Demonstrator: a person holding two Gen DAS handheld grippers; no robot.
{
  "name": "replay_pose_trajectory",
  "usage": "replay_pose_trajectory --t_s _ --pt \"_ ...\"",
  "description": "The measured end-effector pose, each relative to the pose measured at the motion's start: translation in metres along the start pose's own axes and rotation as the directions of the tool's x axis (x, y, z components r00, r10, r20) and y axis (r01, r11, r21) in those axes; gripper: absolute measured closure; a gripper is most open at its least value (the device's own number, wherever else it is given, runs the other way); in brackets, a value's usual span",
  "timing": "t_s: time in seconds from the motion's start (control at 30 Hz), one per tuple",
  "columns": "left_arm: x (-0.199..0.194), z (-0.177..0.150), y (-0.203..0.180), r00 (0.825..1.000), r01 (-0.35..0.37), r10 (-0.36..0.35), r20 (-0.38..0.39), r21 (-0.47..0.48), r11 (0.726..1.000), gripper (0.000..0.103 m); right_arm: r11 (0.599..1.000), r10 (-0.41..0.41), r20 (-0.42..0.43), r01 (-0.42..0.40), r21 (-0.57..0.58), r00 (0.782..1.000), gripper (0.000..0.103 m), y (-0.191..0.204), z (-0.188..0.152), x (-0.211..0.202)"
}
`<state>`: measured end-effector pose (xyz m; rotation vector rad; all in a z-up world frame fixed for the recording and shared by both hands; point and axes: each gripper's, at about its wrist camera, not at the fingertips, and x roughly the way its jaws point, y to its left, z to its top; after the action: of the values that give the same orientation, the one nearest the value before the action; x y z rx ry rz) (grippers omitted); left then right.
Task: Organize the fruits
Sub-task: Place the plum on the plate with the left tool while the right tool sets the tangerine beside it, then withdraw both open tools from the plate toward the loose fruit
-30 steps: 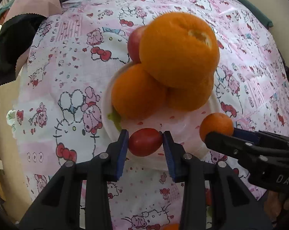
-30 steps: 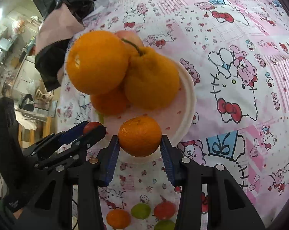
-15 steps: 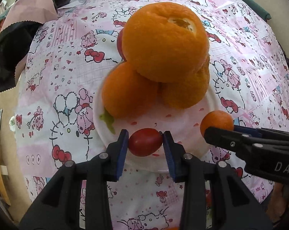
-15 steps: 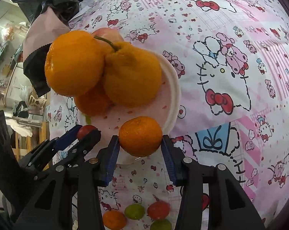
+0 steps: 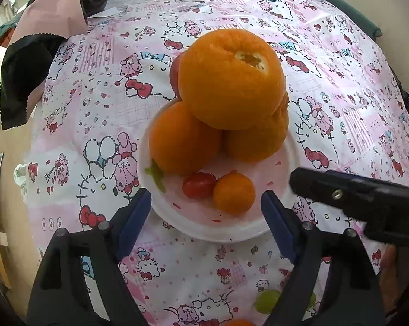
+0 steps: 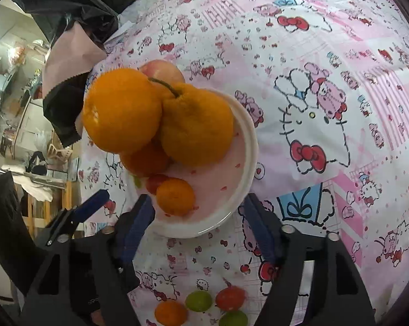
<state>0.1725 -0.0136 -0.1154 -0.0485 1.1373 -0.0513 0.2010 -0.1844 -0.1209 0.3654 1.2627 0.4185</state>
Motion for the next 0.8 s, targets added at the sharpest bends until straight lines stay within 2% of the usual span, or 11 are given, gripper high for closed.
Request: replay_pose_trajectory --t_s 0.13,0.4,0.6,0.8 --pt "-0.009 -0.001 0.003 1.000 0.009 -0.009 0.022 -0.017 1.000 0.022 1.000 0.007 0.027 -0.007 0.004 1.000 0.017 0.002 0.000 -0.012" --pt "-0.041 -0.006 0.008 0.996 0.026 -0.023 0.088 -0.032 0.999 0.022 0.999 0.036 0.087 -0.036 0.000 0.996 0.017 0.005 -0.010 -0.048" --pt "-0.070 -0.013 0.014 0.990 0.013 -0.009 0.142 -0.028 1.000 0.022 0.999 0.025 0.150 -0.018 -0.051 0.988 0.017 0.012 -0.026 -0.079" --pt "-0.095 -0.026 0.024 0.985 0.023 -0.014 0.171 -0.055 0.998 0.022 0.997 0.032 0.170 -0.020 -0.072 0.985 0.017 0.013 -0.046 -0.098"
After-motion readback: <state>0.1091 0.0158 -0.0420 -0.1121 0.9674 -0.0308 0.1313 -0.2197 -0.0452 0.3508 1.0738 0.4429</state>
